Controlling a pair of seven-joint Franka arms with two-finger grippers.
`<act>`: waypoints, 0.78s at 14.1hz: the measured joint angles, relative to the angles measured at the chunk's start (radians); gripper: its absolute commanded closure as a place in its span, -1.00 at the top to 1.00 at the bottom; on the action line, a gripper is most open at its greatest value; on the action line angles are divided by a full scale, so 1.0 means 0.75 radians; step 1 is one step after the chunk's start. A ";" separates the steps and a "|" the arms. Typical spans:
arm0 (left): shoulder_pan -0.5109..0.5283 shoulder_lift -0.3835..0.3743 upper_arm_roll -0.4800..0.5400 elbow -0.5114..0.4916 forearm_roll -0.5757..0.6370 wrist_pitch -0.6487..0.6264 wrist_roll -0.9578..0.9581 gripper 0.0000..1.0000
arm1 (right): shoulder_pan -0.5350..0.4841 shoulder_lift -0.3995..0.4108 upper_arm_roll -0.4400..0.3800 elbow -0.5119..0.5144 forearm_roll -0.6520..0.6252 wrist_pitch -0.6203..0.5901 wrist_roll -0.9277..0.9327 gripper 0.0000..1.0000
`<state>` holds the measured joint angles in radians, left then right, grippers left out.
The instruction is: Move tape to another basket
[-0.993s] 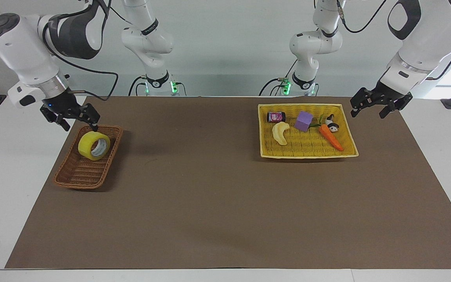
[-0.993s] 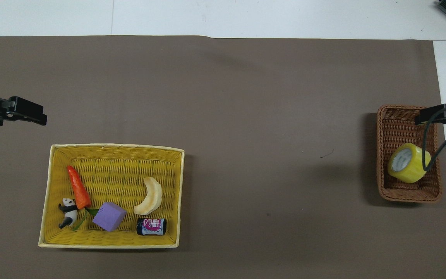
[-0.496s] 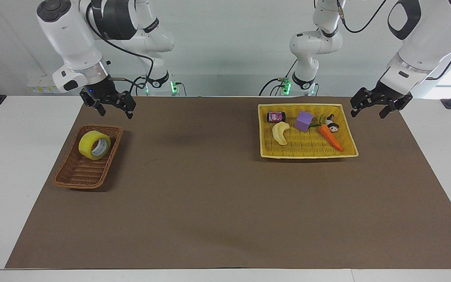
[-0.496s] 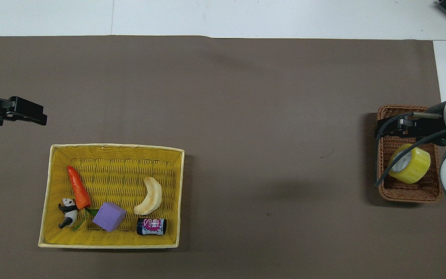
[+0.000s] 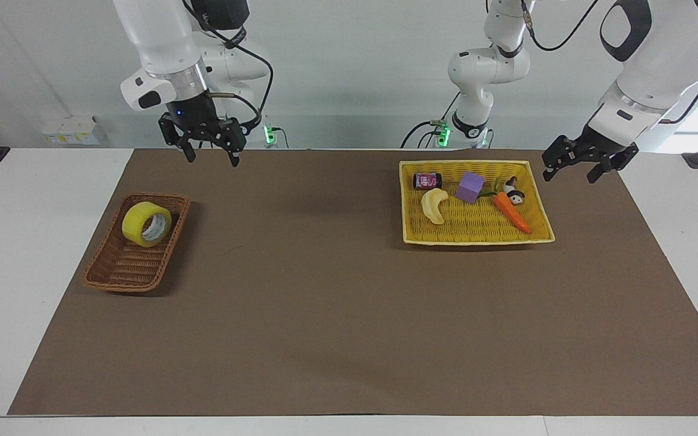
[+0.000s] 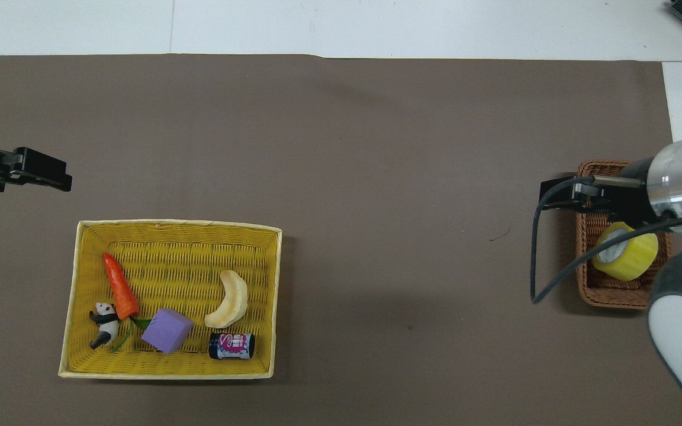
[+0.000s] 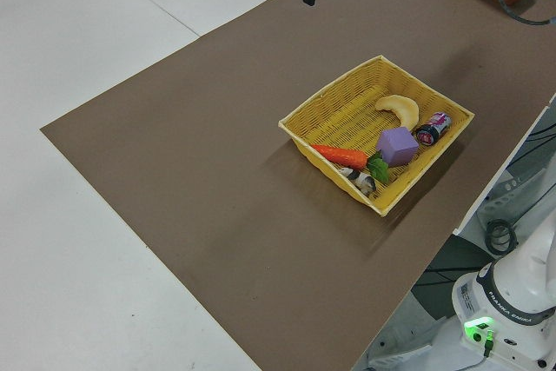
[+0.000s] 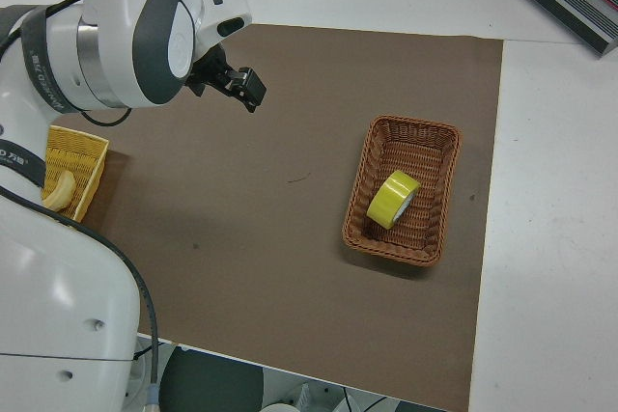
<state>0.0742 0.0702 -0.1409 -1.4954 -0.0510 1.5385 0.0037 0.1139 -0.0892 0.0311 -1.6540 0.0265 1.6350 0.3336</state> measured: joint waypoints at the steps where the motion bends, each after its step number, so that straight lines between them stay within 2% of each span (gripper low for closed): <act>1: 0.000 0.000 0.000 0.000 0.000 0.000 0.000 1.00 | -0.002 0.008 -0.004 0.063 0.000 -0.075 0.000 1.00; 3: 0.000 0.000 0.000 0.000 0.000 0.000 0.000 1.00 | -0.004 0.051 -0.010 0.205 -0.002 -0.214 0.000 1.00; 5: 0.000 0.000 0.000 0.000 0.000 0.000 0.000 1.00 | -0.005 0.087 -0.017 0.279 -0.003 -0.248 0.000 1.00; 9: 0.000 0.000 0.000 0.000 0.000 0.000 0.000 1.00 | -0.052 0.111 -0.027 0.284 0.008 -0.249 -0.015 1.00; 11: 0.000 0.000 0.000 0.000 0.000 0.000 0.000 1.00 | -0.074 0.111 -0.028 0.284 0.008 -0.249 -0.102 1.00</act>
<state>0.0743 0.0701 -0.1409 -1.4954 -0.0510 1.5385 0.0037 0.0586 -0.0060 0.0099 -1.4412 0.0326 1.4479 0.2571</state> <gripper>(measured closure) 0.000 0.000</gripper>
